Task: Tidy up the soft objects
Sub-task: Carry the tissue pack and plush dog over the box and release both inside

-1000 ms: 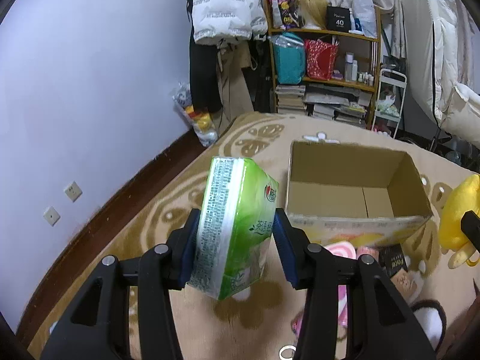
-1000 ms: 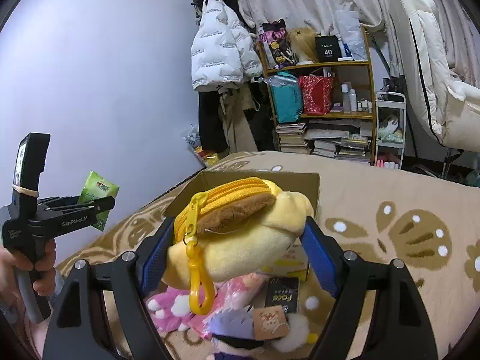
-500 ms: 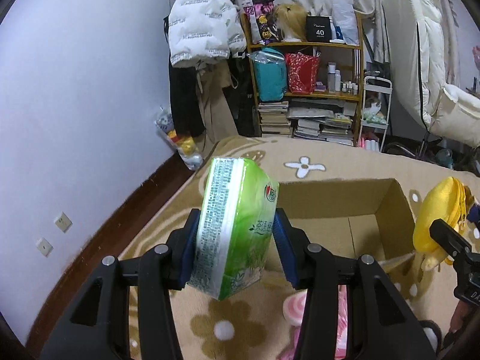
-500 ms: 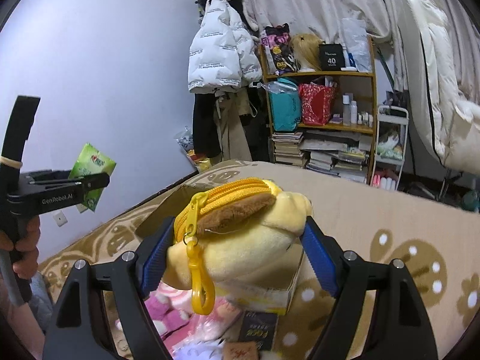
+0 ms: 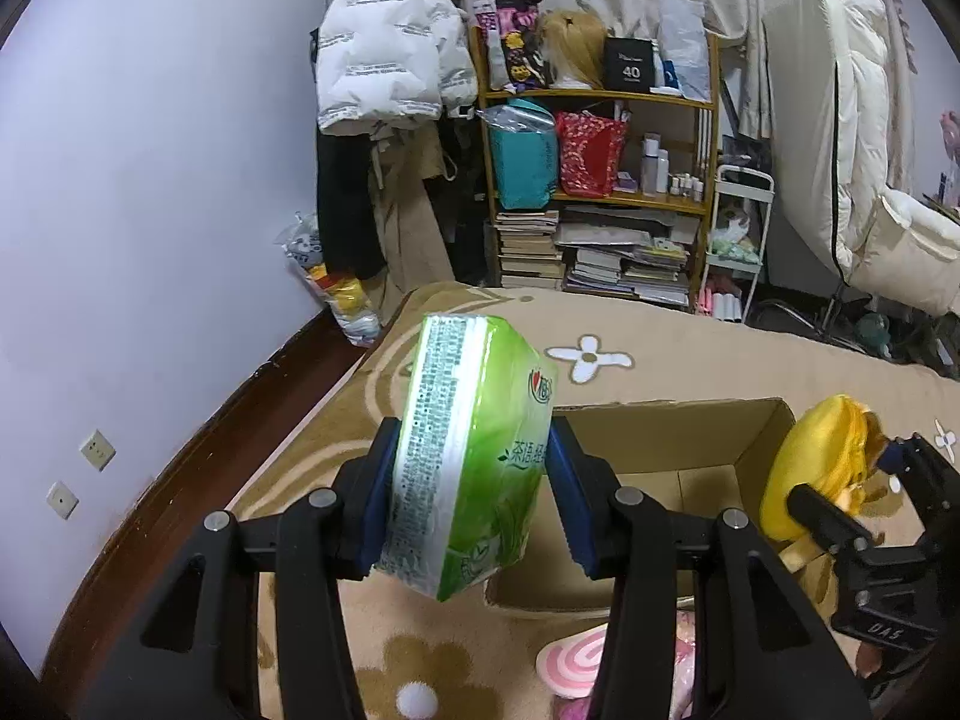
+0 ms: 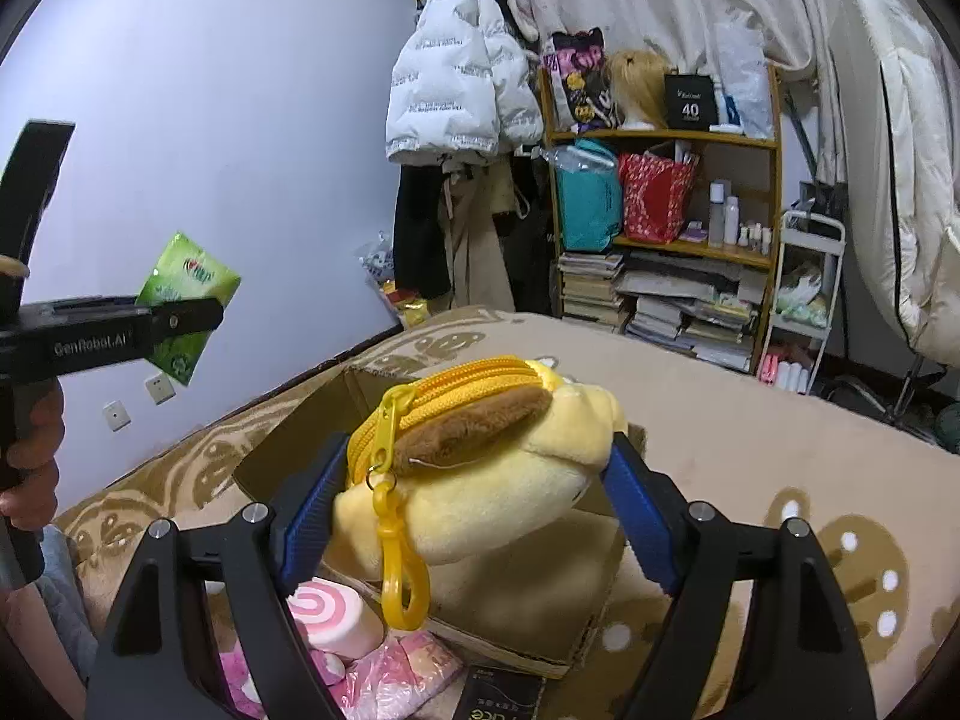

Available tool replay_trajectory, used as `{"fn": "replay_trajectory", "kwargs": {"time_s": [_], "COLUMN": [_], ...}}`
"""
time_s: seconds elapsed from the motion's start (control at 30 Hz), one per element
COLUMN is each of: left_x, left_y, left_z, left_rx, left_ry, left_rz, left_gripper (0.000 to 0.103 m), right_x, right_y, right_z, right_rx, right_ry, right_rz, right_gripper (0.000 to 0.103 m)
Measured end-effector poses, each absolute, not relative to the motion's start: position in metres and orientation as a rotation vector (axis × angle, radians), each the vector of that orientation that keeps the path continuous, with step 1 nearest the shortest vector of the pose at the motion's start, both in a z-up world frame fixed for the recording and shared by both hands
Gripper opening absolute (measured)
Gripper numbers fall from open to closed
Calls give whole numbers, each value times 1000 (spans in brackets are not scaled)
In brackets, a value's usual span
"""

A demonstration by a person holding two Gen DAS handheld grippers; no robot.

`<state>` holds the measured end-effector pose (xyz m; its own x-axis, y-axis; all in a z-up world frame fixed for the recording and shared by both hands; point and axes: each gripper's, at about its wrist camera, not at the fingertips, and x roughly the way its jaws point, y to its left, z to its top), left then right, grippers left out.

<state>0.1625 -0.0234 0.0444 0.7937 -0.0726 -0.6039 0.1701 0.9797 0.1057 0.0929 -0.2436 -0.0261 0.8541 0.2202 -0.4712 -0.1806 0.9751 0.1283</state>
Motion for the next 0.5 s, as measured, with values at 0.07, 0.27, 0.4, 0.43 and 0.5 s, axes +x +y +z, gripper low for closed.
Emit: {"fn": "replay_trajectory", "kwargs": {"time_s": [0.07, 0.27, 0.4, 0.43, 0.5], "left_x": [166, 179, 181, 180, 182], "left_y": [-26, -36, -45, -47, -52], "left_z": [43, 24, 7, 3, -3], "left_rx": [160, 156, 167, 172, 174], "left_ry": [646, 696, 740, 746, 758], "left_rz": [-150, -195, -211, -216, -228], "left_gripper": [46, 46, 47, 47, 47], "right_x": [98, 115, 119, 119, 120], "right_y": [-243, -249, -250, -250, -250], "right_z": [-30, -45, -53, -54, -56], "right_rx": [89, 114, 116, 113, 116], "right_ry": [518, 559, 586, 592, 603], "right_rz": [210, 201, 207, 207, 213], "right_gripper": [86, 87, 87, 87, 87]}}
